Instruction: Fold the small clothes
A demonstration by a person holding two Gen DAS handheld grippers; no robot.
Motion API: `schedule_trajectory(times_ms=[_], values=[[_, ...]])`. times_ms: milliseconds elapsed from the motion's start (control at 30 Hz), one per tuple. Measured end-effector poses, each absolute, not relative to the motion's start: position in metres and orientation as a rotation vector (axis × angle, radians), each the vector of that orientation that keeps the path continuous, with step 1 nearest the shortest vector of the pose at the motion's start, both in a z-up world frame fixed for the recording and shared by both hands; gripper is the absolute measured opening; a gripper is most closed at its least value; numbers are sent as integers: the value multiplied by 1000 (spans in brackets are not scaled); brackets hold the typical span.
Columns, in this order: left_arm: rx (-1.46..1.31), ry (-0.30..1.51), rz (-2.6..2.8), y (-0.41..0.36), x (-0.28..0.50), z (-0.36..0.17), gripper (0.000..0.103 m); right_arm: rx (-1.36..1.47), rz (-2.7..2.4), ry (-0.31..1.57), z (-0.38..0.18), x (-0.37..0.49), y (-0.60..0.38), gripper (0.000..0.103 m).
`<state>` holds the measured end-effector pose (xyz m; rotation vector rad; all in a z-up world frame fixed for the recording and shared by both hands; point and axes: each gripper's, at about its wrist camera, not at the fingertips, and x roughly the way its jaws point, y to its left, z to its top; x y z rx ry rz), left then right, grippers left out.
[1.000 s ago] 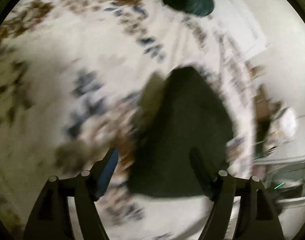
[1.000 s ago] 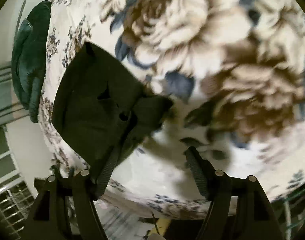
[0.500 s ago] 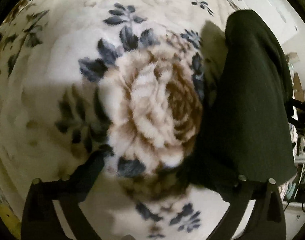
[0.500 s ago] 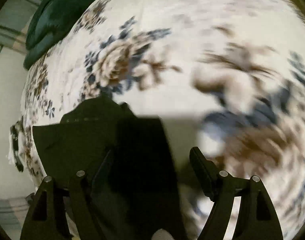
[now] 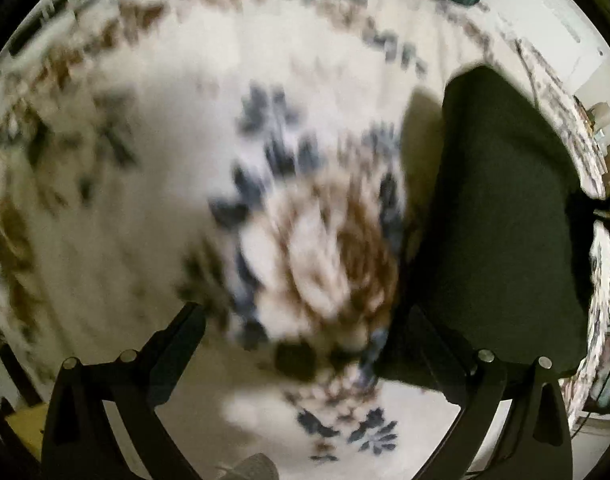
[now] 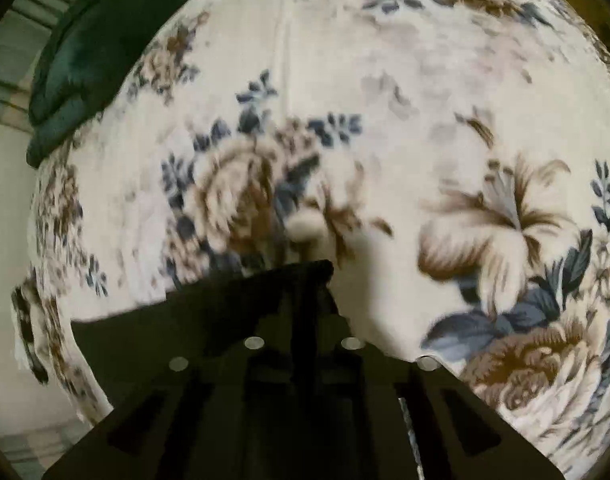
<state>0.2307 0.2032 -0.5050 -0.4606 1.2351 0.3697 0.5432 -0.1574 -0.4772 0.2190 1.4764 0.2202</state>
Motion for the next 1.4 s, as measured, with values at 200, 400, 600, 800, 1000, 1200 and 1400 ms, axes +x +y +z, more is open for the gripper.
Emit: schedule_trajectory(times_ms=[200,400,600,800,1000,1200,1400], values=[[-391,1172,392,206,260,-479,103,354,226,1573,-465,474,-209,51],[-383,1214,366,189,272,-484,103,462,222,1673,-504,414,-212,61],[-341,1214,326,171,292,-474,103,349,149,1553,-484,386,-203,9],[-305,1154,282,171,352,-461,103,368,67,1586,-471,381,-228,6],[-292,1242,245,177,429,-506,103,240,82,1660,-483,406,-216,26],[-327,1270,246,186,458,-527,103,321,128,1500,-468,468,-217,53],[-305,1284,258,183,461,-530,103,456,271,1584,-528,543,-184,55]])
